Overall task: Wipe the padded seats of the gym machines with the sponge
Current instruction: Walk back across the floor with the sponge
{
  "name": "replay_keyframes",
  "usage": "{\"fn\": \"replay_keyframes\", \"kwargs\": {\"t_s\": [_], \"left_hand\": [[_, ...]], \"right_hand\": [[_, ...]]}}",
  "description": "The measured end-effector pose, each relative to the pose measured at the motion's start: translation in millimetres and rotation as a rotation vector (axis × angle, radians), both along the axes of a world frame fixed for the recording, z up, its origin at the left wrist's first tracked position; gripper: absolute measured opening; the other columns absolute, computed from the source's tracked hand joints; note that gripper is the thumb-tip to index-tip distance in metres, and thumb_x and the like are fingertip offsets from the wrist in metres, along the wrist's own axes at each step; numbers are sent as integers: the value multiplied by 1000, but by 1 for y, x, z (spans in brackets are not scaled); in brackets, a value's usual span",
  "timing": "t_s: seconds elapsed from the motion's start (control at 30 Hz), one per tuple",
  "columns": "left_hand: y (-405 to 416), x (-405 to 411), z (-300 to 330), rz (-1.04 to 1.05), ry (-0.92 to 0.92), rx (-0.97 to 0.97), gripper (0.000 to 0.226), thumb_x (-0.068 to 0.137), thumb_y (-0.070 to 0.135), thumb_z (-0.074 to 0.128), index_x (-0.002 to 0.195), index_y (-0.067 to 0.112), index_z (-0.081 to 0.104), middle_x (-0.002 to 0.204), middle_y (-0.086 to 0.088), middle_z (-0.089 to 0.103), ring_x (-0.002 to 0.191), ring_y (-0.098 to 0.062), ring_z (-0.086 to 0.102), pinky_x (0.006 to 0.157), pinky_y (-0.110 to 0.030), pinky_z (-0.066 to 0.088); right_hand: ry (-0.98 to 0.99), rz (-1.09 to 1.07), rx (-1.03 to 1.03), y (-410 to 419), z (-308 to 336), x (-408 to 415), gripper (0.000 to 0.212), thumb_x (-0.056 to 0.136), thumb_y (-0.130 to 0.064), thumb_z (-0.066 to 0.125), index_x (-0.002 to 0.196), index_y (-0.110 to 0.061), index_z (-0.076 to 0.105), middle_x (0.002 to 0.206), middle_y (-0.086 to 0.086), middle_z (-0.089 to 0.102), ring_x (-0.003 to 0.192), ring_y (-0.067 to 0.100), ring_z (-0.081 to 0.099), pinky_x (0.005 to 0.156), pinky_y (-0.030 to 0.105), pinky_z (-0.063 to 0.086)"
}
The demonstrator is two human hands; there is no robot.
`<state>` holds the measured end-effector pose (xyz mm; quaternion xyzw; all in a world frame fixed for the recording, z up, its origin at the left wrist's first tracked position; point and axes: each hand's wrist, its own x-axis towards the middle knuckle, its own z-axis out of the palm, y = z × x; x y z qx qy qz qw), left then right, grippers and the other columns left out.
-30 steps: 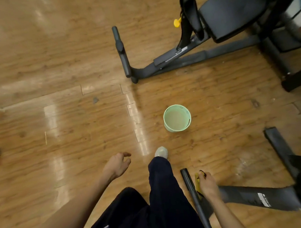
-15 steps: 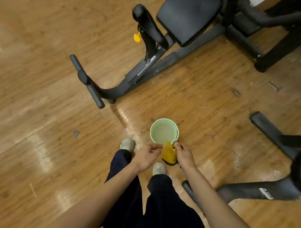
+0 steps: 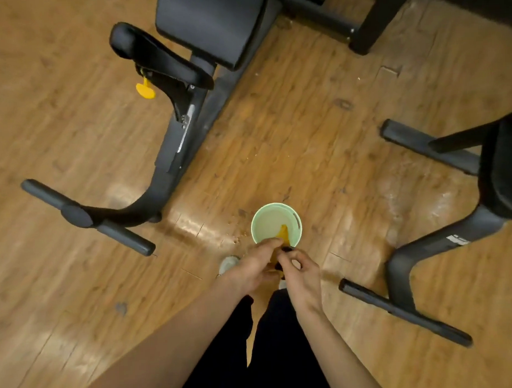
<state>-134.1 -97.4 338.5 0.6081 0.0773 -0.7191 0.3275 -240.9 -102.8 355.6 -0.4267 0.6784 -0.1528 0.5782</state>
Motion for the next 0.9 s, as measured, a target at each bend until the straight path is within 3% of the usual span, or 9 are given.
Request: {"fn": "replay_keyframes", "kwargs": {"t_s": [0.1,0.2,0.3,0.37,0.43,0.53,0.63,0.73,0.9], "left_hand": [[-2,16,-12,-52,-21,-15,21,97,16,55,116,16,63,100,-10,69,87,-20,65,62,-29,53],[-4,30,-23,-104,13,-55,34,92,-6,45,108,14,67,86,-9,71,76,-20,68,62,-30,55],[-9,37,-41,-191,-31,-73,50,85,-18,41,117,11,65,95,-15,71,83,-25,69,73,-34,59],[-13,39,-57,-265,-99,-75,50,83,-19,44,119,10,64,100,-16,70,93,-28,68,88,-38,56],[-19,40,-73,-378,-171,-106,47,82,-17,47,115,11,65,100,-12,71,97,-26,67,92,-37,55],[-25,43,-95,-508,-201,-168,44,81,-15,47,102,19,65,92,-1,69,85,-11,64,73,-17,52],[-25,50,-129,-596,-169,-175,49,76,-8,51,111,23,67,106,4,71,102,-10,65,95,-25,50],[-22,54,-166,-661,-186,-116,57,80,-5,52,127,25,61,125,5,65,115,-11,61,107,-31,44],[-30,57,-221,-749,-244,-114,47,90,-4,44,120,26,63,112,7,65,95,-5,62,81,-11,51]], "right_hand": [[-55,-36,10,8,0,6,20,93,-16,56,83,-16,73,89,-7,73,87,6,67,80,23,51],[-43,-99,-12,3,-11,7,18,93,-10,56,84,-13,72,82,-3,72,83,15,67,79,31,55],[-47,-168,-16,-9,-31,5,9,94,-11,57,87,-8,62,78,-7,70,84,13,69,84,32,55],[-68,-165,-27,-21,-44,4,6,91,-13,64,90,-10,59,85,-4,71,85,14,71,81,26,55],[-13,-49,-50,-33,-63,3,24,80,-22,77,98,-18,62,91,-6,67,79,8,67,70,18,54],[107,181,-52,-46,-97,2,44,68,-37,85,105,-26,64,100,-11,61,79,2,62,68,16,52],[151,319,-66,-58,-131,-2,27,77,-30,79,99,-26,65,96,-15,63,82,-5,58,68,10,46],[265,487,-103,-67,-168,-8,14,83,-21,67,97,-25,68,84,-13,68,79,5,61,71,28,52],[375,446,67,-77,-236,-14,9,85,-13,59,85,-17,67,76,-1,67,74,20,61,64,32,50]]}}
